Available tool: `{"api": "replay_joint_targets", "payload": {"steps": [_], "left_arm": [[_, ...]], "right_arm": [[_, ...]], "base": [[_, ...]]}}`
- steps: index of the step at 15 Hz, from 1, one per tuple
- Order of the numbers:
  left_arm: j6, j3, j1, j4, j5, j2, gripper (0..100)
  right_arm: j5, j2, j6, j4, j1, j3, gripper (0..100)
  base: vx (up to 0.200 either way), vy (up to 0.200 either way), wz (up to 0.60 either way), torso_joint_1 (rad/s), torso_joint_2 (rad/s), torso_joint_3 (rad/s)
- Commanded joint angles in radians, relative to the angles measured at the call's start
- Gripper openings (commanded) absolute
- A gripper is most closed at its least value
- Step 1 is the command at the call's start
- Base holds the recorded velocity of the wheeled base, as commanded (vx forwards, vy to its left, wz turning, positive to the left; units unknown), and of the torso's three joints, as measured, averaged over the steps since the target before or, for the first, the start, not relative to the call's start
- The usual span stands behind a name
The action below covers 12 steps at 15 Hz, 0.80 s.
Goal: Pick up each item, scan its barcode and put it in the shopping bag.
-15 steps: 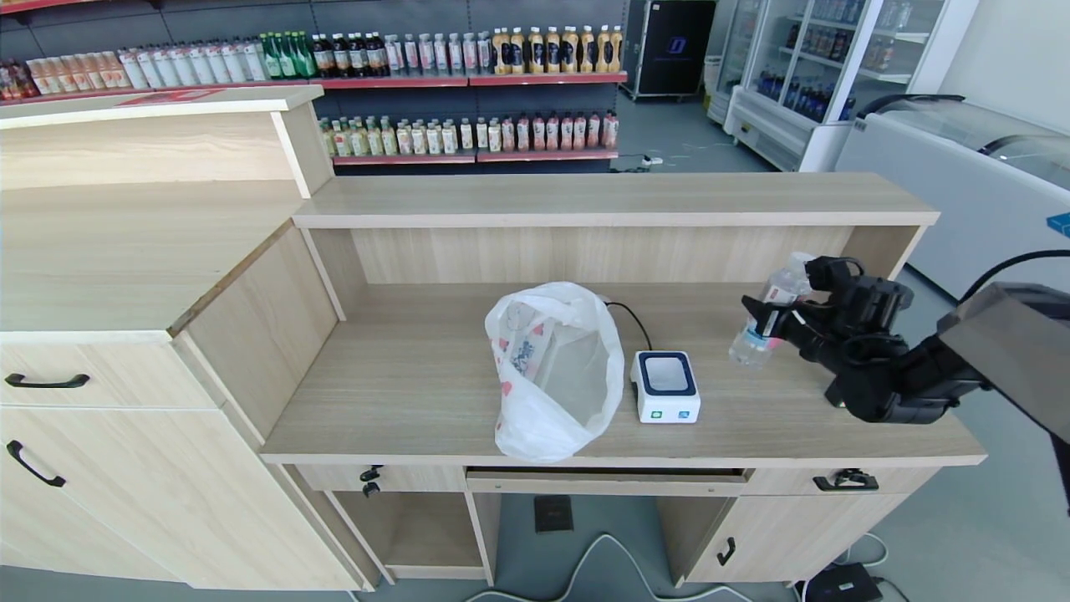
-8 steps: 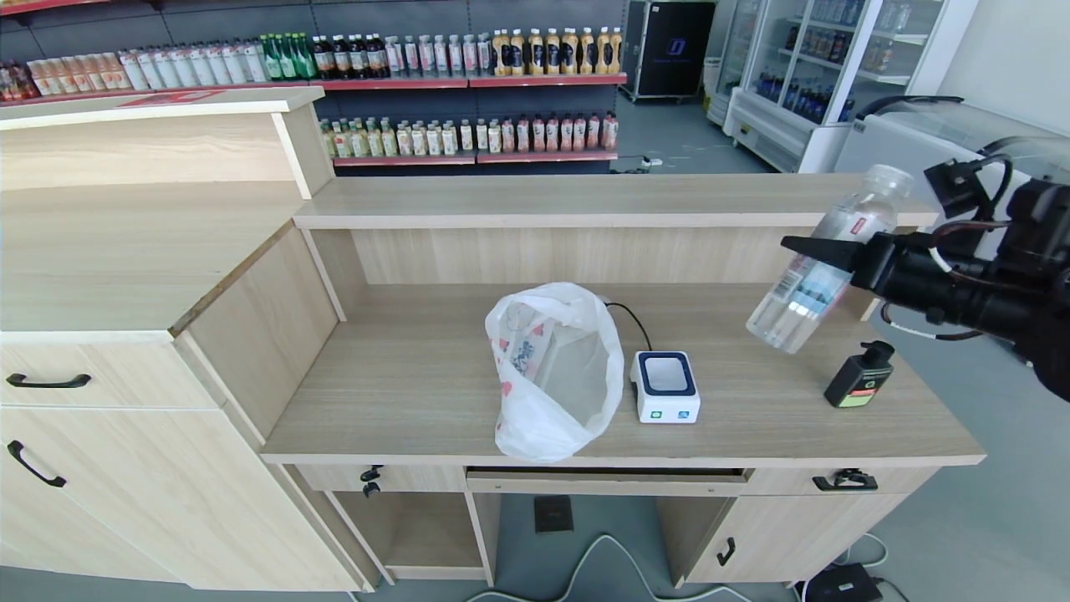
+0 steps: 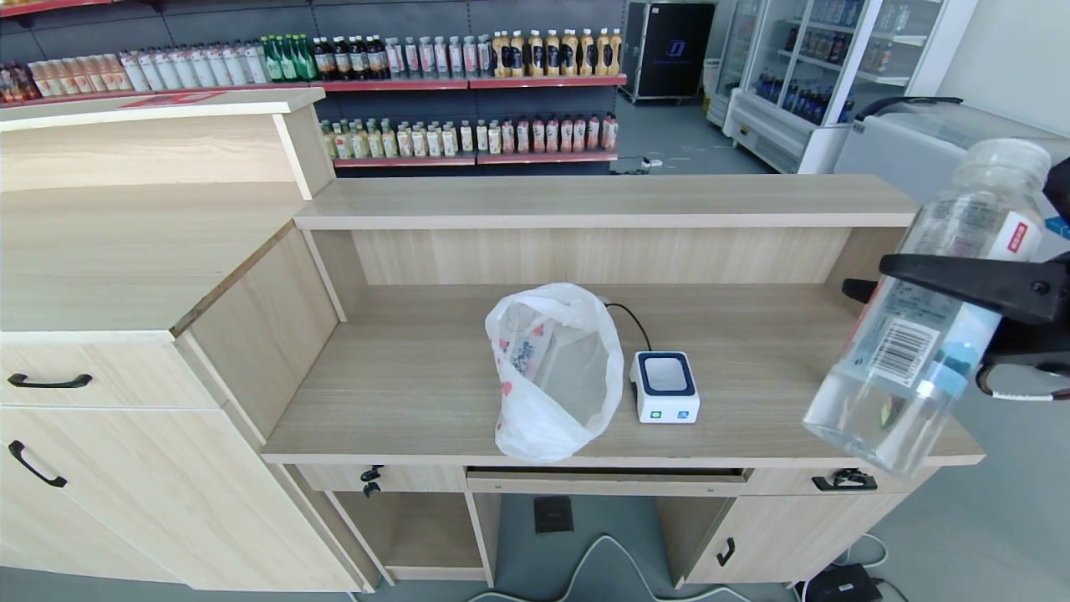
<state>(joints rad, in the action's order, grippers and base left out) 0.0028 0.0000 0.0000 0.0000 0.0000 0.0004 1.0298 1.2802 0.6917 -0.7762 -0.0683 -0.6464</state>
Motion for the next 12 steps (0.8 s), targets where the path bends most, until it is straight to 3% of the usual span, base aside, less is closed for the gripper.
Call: {"api": "replay_joint_targets", "payload": {"steps": [1,12], "left_arm": [[-0.001,0.0,0.0,0.0,0.0,0.0,100],[0.0,0.0,0.0,0.0,0.0,0.0,100]], "right_arm": [[0.01,-0.073,0.017,0.0,-0.07,0.008,0],[0.039,-0.147,0.003,-0.015,-0.258,0.045,0]], "base": [[0.0,0.0,0.0,0.0,0.0,0.0],[0.0,0.0,0.0,0.0,0.0,0.0]]}}
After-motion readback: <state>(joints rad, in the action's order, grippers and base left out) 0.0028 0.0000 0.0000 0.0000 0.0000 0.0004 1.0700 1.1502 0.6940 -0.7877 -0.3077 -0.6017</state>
